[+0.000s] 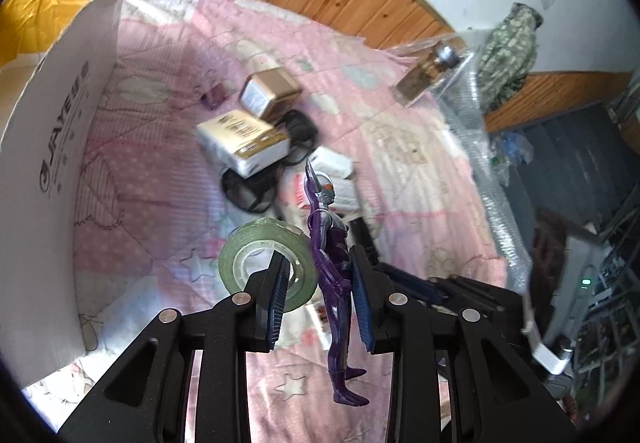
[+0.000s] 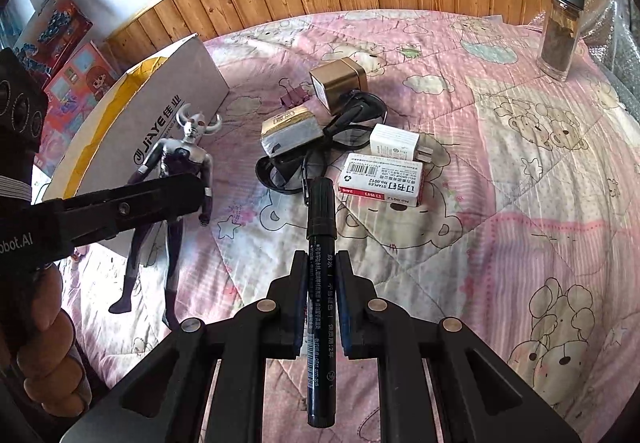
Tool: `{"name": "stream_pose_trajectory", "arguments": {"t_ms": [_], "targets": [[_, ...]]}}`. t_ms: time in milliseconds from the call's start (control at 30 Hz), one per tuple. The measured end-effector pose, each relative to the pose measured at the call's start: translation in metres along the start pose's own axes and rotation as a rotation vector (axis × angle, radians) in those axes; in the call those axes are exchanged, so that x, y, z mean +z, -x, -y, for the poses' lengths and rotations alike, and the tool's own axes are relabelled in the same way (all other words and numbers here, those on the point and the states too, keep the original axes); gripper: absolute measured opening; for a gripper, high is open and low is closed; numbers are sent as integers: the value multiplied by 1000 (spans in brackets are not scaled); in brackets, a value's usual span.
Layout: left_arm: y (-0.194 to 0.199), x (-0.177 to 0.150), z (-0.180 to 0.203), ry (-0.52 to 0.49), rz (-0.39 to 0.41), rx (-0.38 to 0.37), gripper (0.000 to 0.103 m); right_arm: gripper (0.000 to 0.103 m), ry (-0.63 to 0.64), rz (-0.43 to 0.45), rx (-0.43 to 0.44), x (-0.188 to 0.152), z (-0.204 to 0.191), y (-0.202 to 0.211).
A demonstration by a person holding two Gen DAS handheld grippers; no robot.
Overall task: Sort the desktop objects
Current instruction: 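Close right tool on the black marker while left tool closes on the green tape roll, then carry the marker in right tool and tape roll in left tool into the yellow-lined box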
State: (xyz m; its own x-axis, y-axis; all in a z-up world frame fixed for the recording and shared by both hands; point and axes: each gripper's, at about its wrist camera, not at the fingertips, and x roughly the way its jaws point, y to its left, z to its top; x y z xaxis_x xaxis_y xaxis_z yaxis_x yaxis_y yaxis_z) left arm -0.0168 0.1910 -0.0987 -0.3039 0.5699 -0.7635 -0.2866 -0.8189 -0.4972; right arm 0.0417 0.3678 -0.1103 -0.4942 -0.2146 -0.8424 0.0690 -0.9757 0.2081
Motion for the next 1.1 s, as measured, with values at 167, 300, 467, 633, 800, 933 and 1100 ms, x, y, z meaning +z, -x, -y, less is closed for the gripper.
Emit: {"name": "stream_pose_trajectory", "arguments": {"t_ms": [167,300,467,633,800,933,1100], "targets": [[-20,-13,-31,74,-50,45,32,14,11,-24,6,-8,-6,-7],[-12,-13,-28,50,-24,60,31,14,16,-24,8,-11,-8,-8],[-3,-10,-17,4,11,85,16,14,29,-19,9,-12,-11,-5],[10,-10,-12,-6,38,69,16,14,49,8,5,-8,-19,5],[24,-13,-10,4,65,61,15,14,56,12,12,-7,-25,9],[36,-15,-6,3,91,70,15,14,70,20,19,-6,-34,13],[50,-16,-4,-3,123,101,15,14,99,32,29,-3,-50,21]]}}
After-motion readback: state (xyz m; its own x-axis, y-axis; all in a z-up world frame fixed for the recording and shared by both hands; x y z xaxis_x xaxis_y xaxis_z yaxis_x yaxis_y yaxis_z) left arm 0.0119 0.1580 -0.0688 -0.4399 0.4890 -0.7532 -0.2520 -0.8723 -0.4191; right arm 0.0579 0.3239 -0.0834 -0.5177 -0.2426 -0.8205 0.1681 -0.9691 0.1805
